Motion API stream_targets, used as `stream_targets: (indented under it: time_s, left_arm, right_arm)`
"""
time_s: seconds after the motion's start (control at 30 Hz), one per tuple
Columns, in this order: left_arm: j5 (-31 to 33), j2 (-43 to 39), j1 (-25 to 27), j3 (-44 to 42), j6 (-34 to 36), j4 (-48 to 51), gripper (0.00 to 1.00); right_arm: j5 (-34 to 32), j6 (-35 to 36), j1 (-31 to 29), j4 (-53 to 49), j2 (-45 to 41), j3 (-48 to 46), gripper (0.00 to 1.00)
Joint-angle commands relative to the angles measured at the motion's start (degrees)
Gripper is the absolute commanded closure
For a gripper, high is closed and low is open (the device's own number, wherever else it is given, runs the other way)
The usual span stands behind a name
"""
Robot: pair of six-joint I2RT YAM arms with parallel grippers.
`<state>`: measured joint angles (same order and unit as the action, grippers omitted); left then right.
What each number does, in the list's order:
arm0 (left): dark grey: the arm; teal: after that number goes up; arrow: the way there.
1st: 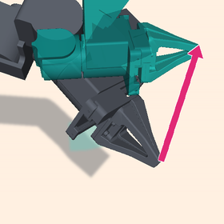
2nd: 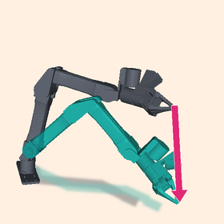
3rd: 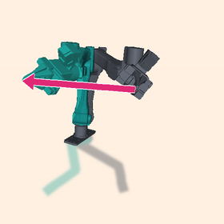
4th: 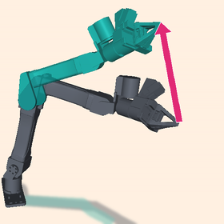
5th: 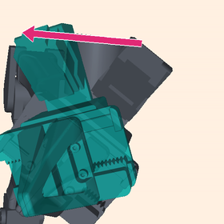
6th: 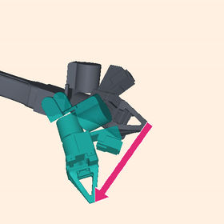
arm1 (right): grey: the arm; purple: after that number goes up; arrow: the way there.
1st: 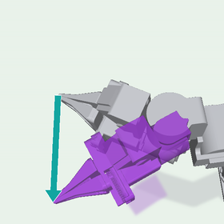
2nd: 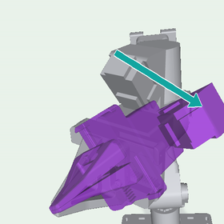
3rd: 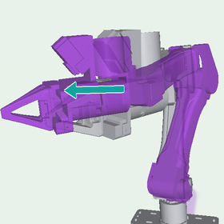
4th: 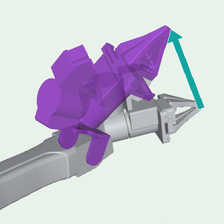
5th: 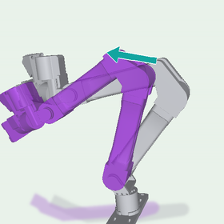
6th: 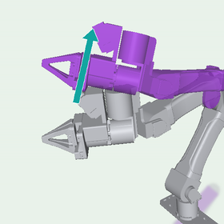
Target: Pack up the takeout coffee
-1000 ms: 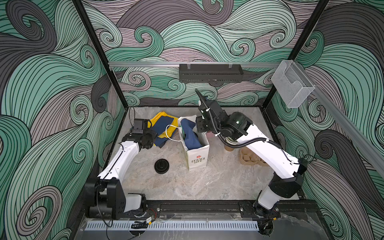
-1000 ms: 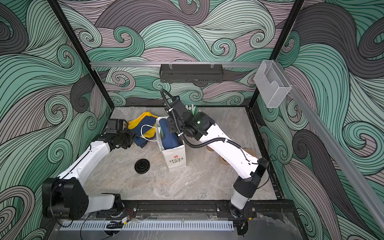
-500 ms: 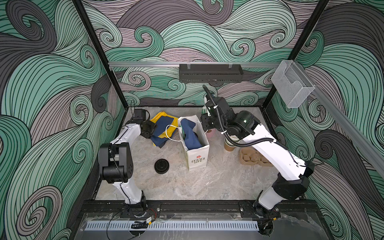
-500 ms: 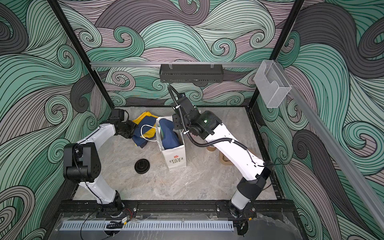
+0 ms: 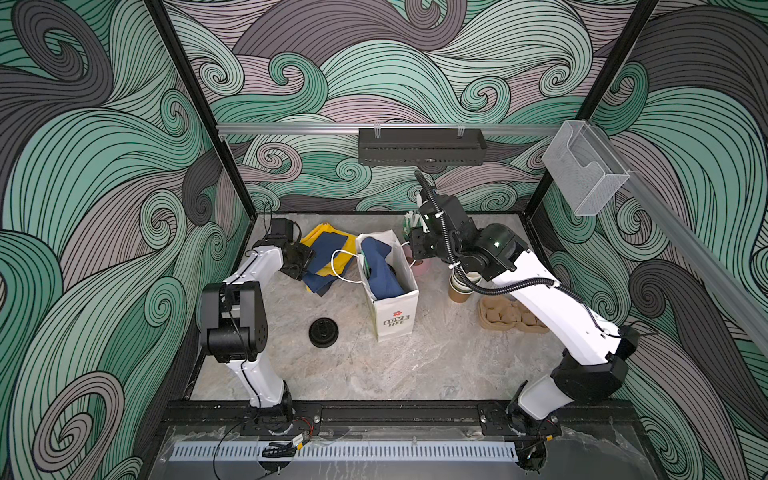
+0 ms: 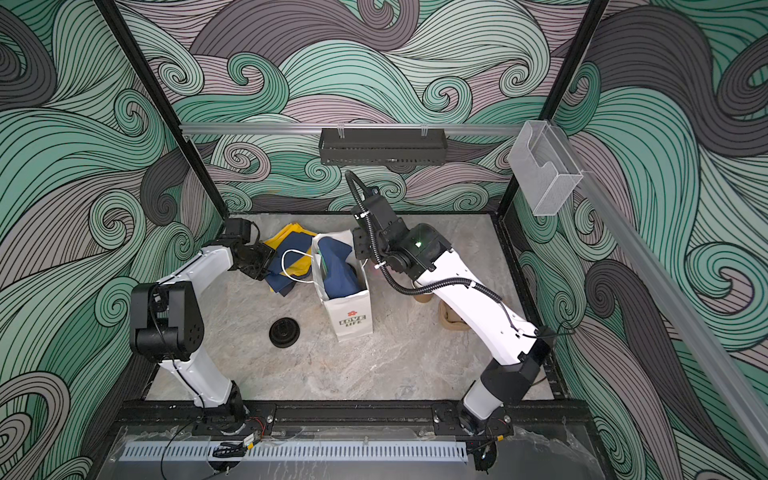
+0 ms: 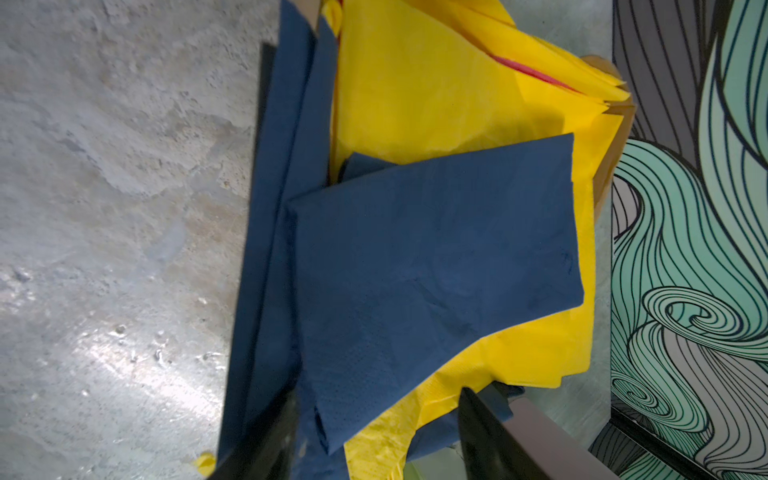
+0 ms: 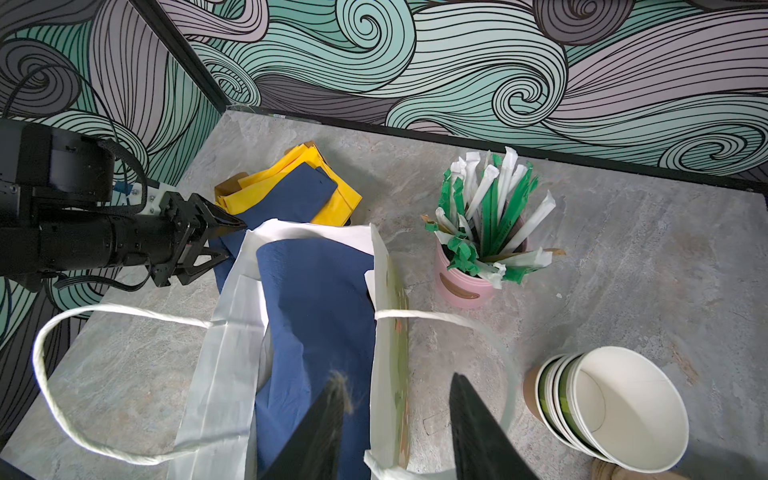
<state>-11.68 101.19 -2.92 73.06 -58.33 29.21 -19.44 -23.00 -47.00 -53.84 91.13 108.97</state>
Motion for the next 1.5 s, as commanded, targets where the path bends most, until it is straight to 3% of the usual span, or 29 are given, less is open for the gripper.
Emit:
stream_targets:
  time_s: [0.0,0.2,0.43,0.63,0.87,0.97,1.23,1.47]
  left_arm:
    - [0.1,1.6,0.2,1.5,0.0,1.0,0.36]
    - [-1.1,3.6,0.5,2.8,-0.9,-0.4,0.48]
    - [-1.4,3.7,0.7,4.5,-0.4,-0.7,0.82]
    - [0.3,0.4,0.6,4.8,1.8,0.0,0.97]
    - [1.1,-4.2,0.6,5.8,5.2,1.4,1.0]
    - [0.8,-7.3,0.5,6.3,7.5,2.6,1.0]
    - [-3.7,-19.5,-0.7,6.8,13.9,12.6,1.0]
    - [-2.3,-36.5,-0.8,4.1,14.4,20.9,1.0]
  right_arm:
    - [-0.7,-0.9,0.2,0.3,-2.0,-0.8,0.56]
    - [-1.2,-1.1,0.3,0.3,-2.8,-1.2,0.56]
    - [-1.7,-1.3,0.3,0.2,-3.5,-1.6,0.57]
    - [-1.8,-1.3,0.3,0.3,-3.8,-1.8,0.57]
    - [-1.6,0.0,0.4,1.2,-4.4,-2.0,0.57]
    - [0.7,3.9,0.4,4.3,-5.4,-3.1,0.57]
    - [14.5,20.6,0.3,13.2,-7.5,-5.0,0.56]
    - [28.8,26.2,-2.0,16.0,-4.7,-3.1,0.54]
